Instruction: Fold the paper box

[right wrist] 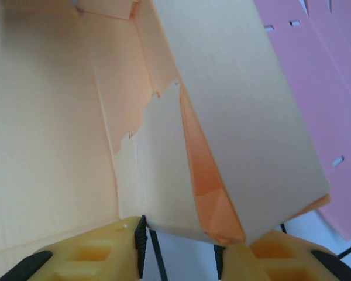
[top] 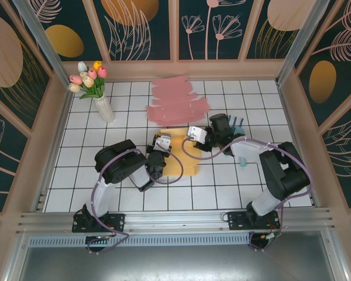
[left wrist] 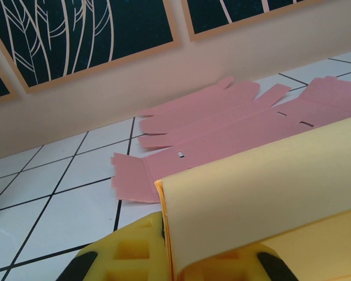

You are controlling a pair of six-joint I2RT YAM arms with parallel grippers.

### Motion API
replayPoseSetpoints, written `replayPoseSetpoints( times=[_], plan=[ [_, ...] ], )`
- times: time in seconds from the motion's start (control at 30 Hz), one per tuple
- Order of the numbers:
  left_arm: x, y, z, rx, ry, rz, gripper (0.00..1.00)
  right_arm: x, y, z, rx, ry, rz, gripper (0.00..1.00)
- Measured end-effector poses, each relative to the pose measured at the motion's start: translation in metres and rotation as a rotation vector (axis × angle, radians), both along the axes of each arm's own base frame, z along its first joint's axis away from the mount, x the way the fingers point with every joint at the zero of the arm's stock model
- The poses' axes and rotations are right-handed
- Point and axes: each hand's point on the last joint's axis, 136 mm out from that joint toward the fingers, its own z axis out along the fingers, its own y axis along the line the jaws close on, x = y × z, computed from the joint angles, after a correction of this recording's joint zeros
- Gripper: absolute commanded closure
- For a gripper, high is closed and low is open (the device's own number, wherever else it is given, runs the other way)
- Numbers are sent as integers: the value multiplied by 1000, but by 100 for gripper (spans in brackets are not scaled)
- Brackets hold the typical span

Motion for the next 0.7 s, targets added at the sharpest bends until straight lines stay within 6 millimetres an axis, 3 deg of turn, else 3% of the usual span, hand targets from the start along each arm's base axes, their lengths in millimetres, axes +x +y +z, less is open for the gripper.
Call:
replayPoseSetpoints(
  times=[0.23,0.7],
  plan=[
    [1,3,0,-7,-1,23,100,7,5,2,89,58,-251,78],
    [3,12,0,-5,-2,66,100,26,17,-3,327,18,-499,88]
  ],
)
